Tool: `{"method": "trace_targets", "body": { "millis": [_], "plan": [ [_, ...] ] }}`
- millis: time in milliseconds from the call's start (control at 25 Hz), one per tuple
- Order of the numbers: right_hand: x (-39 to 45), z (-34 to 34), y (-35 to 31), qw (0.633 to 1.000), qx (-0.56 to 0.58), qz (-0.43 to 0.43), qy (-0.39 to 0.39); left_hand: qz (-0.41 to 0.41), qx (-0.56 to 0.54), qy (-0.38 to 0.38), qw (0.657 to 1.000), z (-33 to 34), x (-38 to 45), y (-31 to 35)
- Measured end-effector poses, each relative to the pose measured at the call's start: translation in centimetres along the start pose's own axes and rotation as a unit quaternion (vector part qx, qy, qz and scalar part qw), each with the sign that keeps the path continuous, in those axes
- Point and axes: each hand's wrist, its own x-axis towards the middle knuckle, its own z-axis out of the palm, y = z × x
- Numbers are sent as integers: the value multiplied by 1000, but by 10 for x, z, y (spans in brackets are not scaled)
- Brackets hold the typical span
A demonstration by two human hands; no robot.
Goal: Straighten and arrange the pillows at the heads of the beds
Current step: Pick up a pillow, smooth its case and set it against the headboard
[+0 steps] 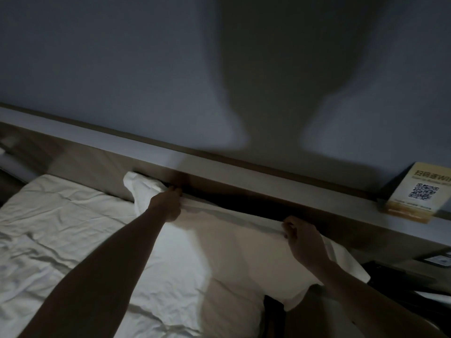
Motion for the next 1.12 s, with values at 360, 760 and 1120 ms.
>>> {"method": "trace_targets", "body": {
  "millis": [360, 760, 1120],
  "plan": [
    [-4, -2, -9, 993, 43, 46, 103, -34, -192, 206, 959, -9, -5, 10],
    [-4, 0, -14, 998, 2, -38, 39, 11, -300, 167, 939, 21, -37, 23],
    [-26, 23, 13, 998, -51, -6, -25, 13, -198, 12, 980, 49, -48, 45]
  ]
}}
